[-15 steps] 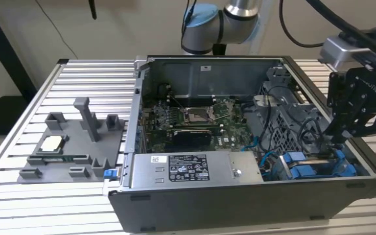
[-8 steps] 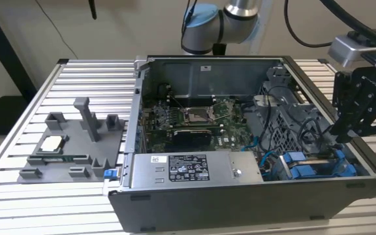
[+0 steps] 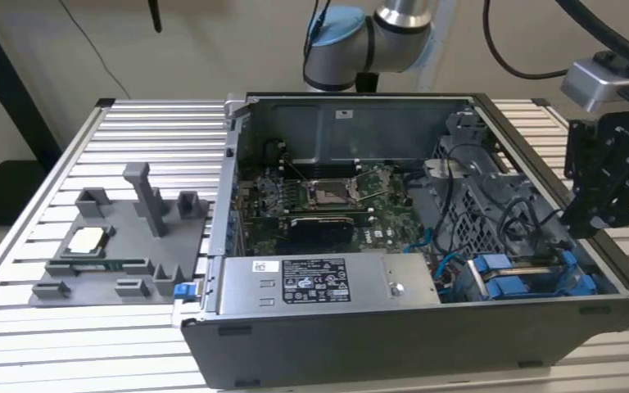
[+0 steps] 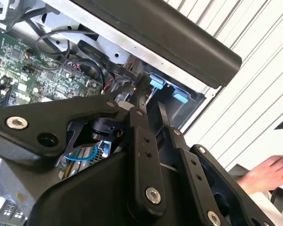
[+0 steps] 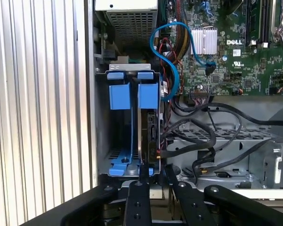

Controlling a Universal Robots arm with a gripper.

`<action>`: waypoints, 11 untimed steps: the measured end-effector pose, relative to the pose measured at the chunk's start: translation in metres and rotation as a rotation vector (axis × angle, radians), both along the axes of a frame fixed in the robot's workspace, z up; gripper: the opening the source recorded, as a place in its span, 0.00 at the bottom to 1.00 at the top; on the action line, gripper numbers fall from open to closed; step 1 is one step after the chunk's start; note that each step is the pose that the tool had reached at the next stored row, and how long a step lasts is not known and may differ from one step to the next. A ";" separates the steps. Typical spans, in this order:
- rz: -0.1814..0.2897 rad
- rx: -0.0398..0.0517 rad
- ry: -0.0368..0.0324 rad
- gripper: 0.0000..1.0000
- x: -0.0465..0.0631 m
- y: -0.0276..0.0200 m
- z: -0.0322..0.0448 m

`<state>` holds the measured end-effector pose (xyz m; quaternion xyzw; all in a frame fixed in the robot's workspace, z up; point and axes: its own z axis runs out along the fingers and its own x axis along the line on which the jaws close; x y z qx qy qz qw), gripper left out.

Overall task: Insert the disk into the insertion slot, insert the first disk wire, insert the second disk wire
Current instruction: 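Insert the second disk wire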

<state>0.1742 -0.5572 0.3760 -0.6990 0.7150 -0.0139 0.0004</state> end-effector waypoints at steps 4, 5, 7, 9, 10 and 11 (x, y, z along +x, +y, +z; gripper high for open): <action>0.000 0.0001 0.0000 0.27 0.000 -0.0001 -0.0001; 0.000 0.0009 0.0000 0.27 0.001 -0.0001 -0.0001; 0.000 0.0166 0.0000 0.27 0.001 -0.0001 -0.0002; 0.000 0.0433 0.0000 0.27 0.002 -0.0001 -0.0004; 0.000 0.0560 0.0000 0.27 0.003 -0.0003 -0.0007; 0.000 0.0664 0.0000 0.27 0.004 -0.0009 -0.0012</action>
